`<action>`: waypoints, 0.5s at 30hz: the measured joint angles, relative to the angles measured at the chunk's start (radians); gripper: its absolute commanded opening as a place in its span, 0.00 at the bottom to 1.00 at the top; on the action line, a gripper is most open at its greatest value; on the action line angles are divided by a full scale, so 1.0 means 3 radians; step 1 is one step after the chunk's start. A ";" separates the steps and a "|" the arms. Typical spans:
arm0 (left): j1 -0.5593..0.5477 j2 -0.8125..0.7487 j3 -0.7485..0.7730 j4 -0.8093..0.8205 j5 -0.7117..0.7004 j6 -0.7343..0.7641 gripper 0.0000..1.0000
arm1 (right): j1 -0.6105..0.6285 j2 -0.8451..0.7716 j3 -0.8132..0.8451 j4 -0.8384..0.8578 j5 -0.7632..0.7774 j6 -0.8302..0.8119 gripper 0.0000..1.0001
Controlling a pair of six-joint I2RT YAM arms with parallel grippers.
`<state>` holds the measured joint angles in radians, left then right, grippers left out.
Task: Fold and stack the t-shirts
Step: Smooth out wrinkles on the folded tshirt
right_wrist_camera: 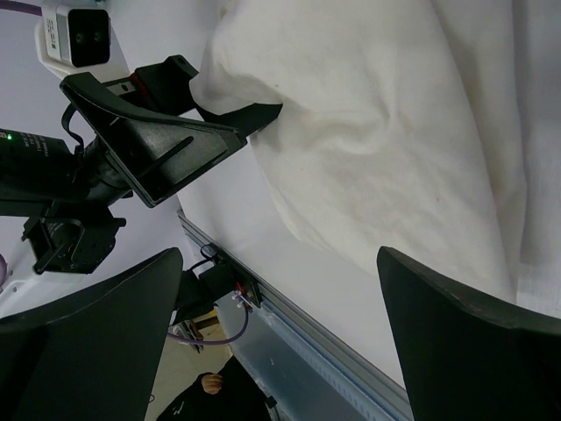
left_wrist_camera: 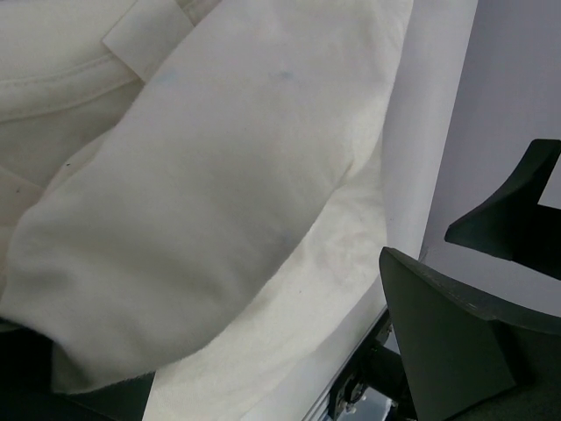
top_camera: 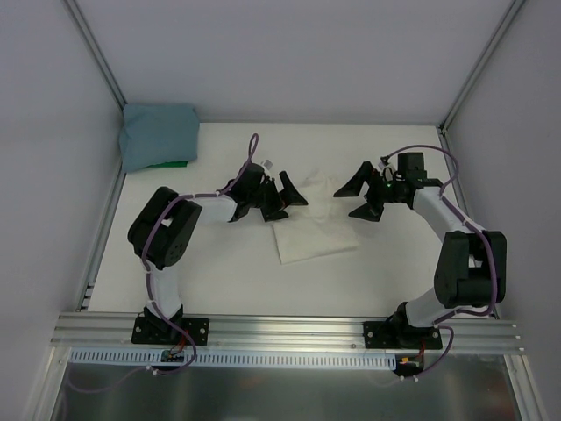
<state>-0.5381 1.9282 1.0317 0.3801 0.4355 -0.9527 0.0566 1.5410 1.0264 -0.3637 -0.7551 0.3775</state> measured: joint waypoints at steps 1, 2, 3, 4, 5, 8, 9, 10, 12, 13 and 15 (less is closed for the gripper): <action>0.0000 -0.0023 -0.0003 -0.0029 0.0004 0.0010 0.99 | 0.0000 -0.0011 0.0000 -0.0004 0.0000 -0.0008 0.99; 0.0000 -0.0051 -0.0003 -0.0074 0.0005 0.0024 0.99 | 0.0000 -0.0022 0.0000 -0.0004 0.0000 -0.0017 0.99; 0.0000 -0.0078 -0.0003 -0.0111 0.0008 0.0041 0.99 | 0.0000 -0.0023 0.0000 -0.0004 0.0000 -0.0020 1.00; 0.0001 -0.0107 0.0000 -0.0164 0.0014 0.0064 0.99 | 0.0000 -0.0023 0.0000 -0.0009 0.0001 -0.0025 0.99; 0.0001 -0.0134 0.0009 -0.0216 0.0029 0.0080 0.99 | 0.0000 -0.0023 -0.0001 -0.0014 0.0003 -0.0031 1.00; 0.0000 -0.0225 0.0090 -0.0390 0.0089 0.0113 0.99 | 0.0000 -0.0023 -0.0001 -0.0033 0.0011 -0.0047 1.00; 0.0000 -0.0262 0.0142 -0.0464 0.0104 0.0130 0.99 | 0.0000 -0.0023 -0.0001 -0.0037 0.0015 -0.0052 0.99; 0.0000 -0.0294 0.0193 -0.0516 0.0118 0.0153 0.99 | 0.0000 -0.0023 -0.0001 -0.0039 0.0020 -0.0055 0.99; 0.0000 -0.0371 0.0337 -0.0647 0.0132 0.0207 0.99 | 0.0000 -0.0023 -0.0001 -0.0043 0.0024 -0.0058 1.00; 0.0000 -0.0409 0.0415 -0.0707 0.0136 0.0242 0.99 | 0.0000 -0.0023 -0.0001 -0.0046 0.0024 -0.0065 0.99; 0.0000 -0.0477 0.0589 -0.0819 0.0151 0.0312 0.99 | 0.0000 -0.0023 -0.0003 -0.0048 0.0024 -0.0066 0.99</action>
<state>-0.5381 1.7851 1.2083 0.1345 0.4808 -0.8593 0.0566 1.5341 1.0256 -0.3782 -0.7479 0.3576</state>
